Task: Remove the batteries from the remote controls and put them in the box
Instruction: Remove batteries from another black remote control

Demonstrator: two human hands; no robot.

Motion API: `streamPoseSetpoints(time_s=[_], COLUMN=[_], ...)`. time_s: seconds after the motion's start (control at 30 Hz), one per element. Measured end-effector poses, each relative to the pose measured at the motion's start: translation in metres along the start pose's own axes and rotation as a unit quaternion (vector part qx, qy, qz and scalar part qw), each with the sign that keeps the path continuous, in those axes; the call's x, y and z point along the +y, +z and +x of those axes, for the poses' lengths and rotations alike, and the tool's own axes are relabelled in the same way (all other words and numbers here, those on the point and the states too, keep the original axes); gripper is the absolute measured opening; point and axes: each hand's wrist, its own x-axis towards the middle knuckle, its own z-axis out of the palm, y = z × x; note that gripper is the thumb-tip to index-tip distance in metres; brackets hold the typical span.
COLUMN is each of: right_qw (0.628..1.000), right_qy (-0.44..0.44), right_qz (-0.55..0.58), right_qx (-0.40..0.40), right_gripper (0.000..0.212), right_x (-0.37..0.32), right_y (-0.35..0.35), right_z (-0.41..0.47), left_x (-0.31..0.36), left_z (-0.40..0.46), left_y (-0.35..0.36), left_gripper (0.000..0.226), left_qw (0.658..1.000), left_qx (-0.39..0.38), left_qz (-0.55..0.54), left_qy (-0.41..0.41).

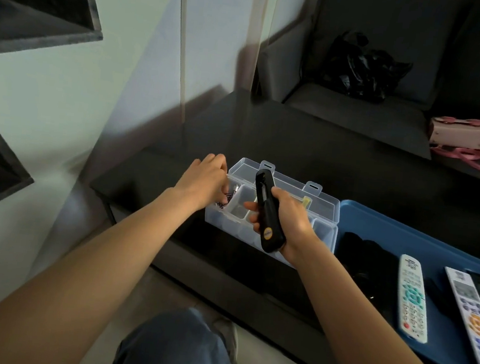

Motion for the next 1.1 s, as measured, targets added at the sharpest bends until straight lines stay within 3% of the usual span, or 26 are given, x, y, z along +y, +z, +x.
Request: streamPoseSetpoints(time_s=[0.13,0.27,0.4,0.53,0.67,0.8,0.87,0.97,1.1], right_qw=[1.000,1.000,1.000,1.000,1.000,1.000,1.000,0.999,0.999], right_qy=[-0.001,0.001,0.001,0.000,-0.005,-0.010,-0.003,0.006,0.013], right_qz=[0.000,-0.001,0.005,0.003,0.012,0.014,0.020,0.035,0.041], right_qx=[0.000,-0.002,0.002,0.004,-0.002,-0.005,-0.009,-0.012,-0.016], right_gripper=[0.026,0.031,0.032,0.031,0.032,0.028,0.026,0.026,0.027], right_x=[0.000,-0.002,-0.003,-0.004,-0.005,-0.004,-0.005,-0.007,-0.008], right_y=[0.001,0.001,0.000,-0.002,-0.005,-0.003,-0.002,-0.002,-0.001], right_z=[0.000,-0.002,-0.001,0.000,0.001,0.001,0.000,0.000,-0.001], left_x=[0.003,0.004,0.011,0.015,0.015,0.012,0.010,0.006,0.009], left_z=[0.001,-0.001,-0.002,-0.001,0.002,0.001,0.001,0.005,0.009], left_y=[0.001,0.005,0.002,0.004,0.003,-0.001,-0.003,-0.011,-0.014], left_gripper=[0.013,0.012,0.010,0.012,0.016,0.023,0.020,0.037,0.029], left_qw=[0.999,0.986,0.932,0.904,0.930,0.991,0.995,0.987,0.983], left_qx=[0.020,0.095,0.110,0.111,0.081,-0.011,-0.078,-0.157,-0.175], left_qz=[0.029,-0.137,-0.336,-0.396,-0.338,-0.107,-0.040,-0.019,-0.036], left_qy=[0.016,-0.015,-0.077,-0.121,-0.118,-0.074,-0.040,-0.019,-0.028])
